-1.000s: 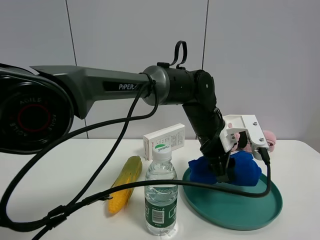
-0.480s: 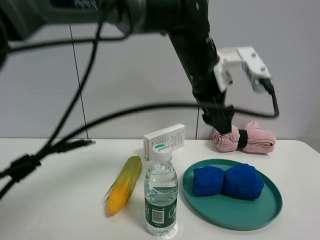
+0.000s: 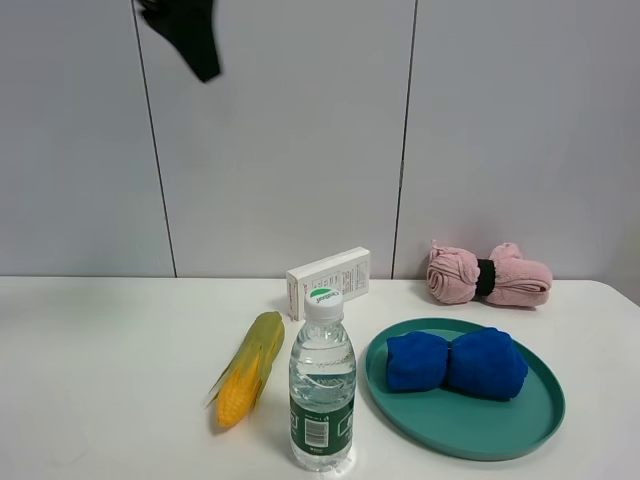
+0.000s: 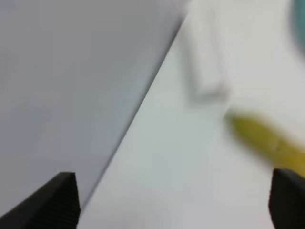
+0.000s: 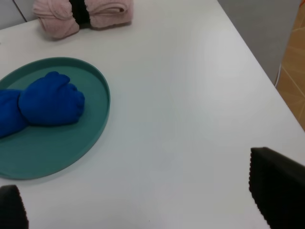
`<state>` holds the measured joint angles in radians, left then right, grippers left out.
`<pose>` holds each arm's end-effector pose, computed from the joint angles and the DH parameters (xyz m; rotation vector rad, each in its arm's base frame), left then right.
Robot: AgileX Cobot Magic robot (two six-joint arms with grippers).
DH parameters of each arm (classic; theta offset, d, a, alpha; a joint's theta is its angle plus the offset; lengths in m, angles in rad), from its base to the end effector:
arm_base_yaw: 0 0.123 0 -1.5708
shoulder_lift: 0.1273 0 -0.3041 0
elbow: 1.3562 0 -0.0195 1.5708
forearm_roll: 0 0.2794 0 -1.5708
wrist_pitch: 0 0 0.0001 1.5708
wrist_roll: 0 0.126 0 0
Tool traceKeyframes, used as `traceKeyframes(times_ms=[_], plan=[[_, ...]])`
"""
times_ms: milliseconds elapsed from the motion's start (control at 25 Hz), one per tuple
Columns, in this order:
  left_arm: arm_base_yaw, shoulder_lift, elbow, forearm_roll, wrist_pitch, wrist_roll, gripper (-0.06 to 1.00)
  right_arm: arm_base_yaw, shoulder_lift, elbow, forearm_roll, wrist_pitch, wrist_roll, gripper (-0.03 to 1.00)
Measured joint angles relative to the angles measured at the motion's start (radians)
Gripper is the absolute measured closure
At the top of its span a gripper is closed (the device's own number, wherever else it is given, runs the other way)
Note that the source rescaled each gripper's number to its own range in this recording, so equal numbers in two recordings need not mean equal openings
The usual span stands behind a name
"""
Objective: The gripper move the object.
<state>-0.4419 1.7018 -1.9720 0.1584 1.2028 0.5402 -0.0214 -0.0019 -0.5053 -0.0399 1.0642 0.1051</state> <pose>0.3836 -0.1610 0.4401 1.1397 2.1290 0.2498 0.0310 -0.0051 0.2766 0.1310 2.0356 0.0047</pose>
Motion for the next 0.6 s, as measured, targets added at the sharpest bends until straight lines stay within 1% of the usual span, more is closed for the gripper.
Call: traceKeyframes(times_ms=[40, 120, 160, 280, 360, 480, 600], plan=[[0.046, -0.05, 0.043, 0.017, 0.002, -0.033, 0.27, 0.0, 0.0, 0.0, 0.0, 0.0, 0.0, -0.03], [0.143, -0.172, 0.158, 0.047, 0.004, -0.143, 0.27, 0.0, 0.0, 0.0, 0.0, 0.0, 0.0, -0.03], [0.182, -0.224, 0.202, 0.055, 0.005, -0.201, 0.27, 0.0, 0.0, 0.0, 0.0, 0.0, 0.0, -0.03], [0.315, -0.406, 0.354, 0.056, 0.007, -0.322, 0.27, 0.0, 0.0, 0.0, 0.0, 0.0, 0.0, -0.03], [0.387, -0.512, 0.45, 0.056, 0.007, -0.371, 0.27, 0.0, 0.0, 0.0, 0.0, 0.0, 0.0, -0.03], [0.476, -0.686, 0.606, 0.045, 0.007, -0.422, 0.27, 0.0, 0.0, 0.0, 0.0, 0.0, 0.0, -0.03], [0.534, -0.872, 0.766, 0.014, 0.007, -0.489, 0.27, 0.0, 0.0, 0.0, 0.0, 0.0, 0.0, -0.03]])
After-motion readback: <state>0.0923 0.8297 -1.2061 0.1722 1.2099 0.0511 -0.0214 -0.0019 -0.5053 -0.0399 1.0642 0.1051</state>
